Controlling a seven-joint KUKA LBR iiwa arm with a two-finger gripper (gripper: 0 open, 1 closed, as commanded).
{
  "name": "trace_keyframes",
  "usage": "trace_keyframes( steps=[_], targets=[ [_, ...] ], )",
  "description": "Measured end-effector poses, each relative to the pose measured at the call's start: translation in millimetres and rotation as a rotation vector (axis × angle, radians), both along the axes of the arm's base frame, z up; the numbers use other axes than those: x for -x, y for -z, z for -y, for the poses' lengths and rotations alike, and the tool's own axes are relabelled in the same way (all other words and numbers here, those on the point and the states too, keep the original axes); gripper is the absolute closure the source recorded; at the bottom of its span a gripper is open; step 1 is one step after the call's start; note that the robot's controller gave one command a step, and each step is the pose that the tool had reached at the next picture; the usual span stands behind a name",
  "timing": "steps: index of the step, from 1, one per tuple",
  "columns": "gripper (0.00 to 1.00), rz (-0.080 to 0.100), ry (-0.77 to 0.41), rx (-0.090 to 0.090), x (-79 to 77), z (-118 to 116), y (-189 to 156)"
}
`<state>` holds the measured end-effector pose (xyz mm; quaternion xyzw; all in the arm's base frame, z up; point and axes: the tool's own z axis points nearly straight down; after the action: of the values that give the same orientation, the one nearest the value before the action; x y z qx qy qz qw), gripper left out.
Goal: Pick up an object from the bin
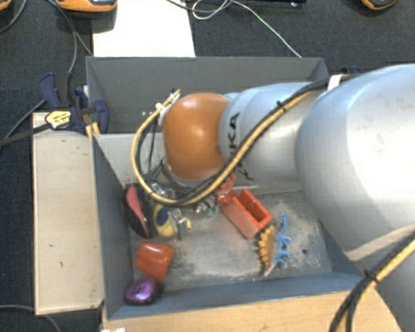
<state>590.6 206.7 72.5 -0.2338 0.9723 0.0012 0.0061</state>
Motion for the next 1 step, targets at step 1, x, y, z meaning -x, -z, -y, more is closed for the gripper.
trace_keyframes(
  steps=[1],
  targets=[
    [1.00, 0.000, 0.003, 0.000, 0.1, -0.1, 0.0]
  ],
)
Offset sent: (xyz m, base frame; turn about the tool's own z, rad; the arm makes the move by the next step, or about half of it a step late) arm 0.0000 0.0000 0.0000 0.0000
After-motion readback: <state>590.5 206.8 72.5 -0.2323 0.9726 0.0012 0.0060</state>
